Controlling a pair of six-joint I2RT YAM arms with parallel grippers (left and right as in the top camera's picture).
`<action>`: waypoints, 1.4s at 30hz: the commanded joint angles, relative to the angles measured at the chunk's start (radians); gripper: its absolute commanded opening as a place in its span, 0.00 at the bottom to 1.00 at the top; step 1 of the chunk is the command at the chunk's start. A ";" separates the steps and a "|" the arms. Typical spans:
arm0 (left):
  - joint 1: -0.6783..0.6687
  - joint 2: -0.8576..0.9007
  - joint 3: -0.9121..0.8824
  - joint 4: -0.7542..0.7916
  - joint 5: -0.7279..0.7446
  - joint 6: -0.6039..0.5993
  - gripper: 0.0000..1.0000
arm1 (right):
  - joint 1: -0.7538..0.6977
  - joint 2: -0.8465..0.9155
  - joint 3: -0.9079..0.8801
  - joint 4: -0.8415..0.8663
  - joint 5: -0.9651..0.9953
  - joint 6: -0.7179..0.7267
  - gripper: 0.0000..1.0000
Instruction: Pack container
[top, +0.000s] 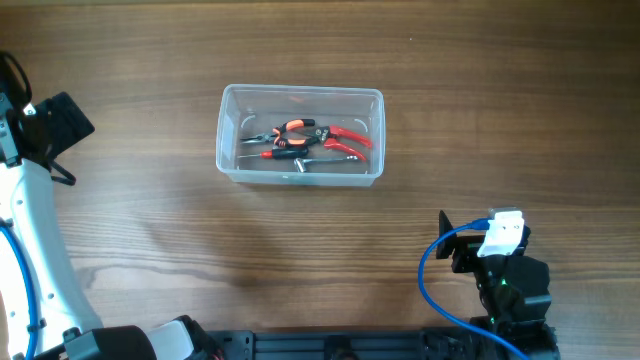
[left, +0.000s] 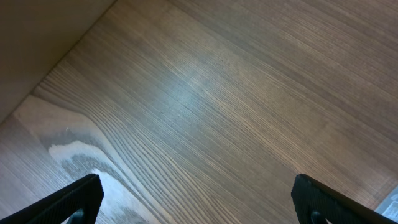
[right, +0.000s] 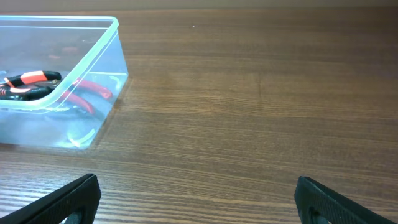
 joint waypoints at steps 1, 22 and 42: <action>0.001 -0.010 0.001 0.003 0.006 -0.010 1.00 | -0.004 -0.017 -0.002 0.003 -0.016 0.013 1.00; -0.364 -1.189 -1.098 0.511 0.198 -0.011 1.00 | -0.004 -0.017 -0.002 0.003 -0.016 0.013 1.00; -0.431 -1.456 -1.386 0.558 0.197 -0.058 1.00 | -0.004 -0.017 -0.002 0.003 -0.016 0.013 1.00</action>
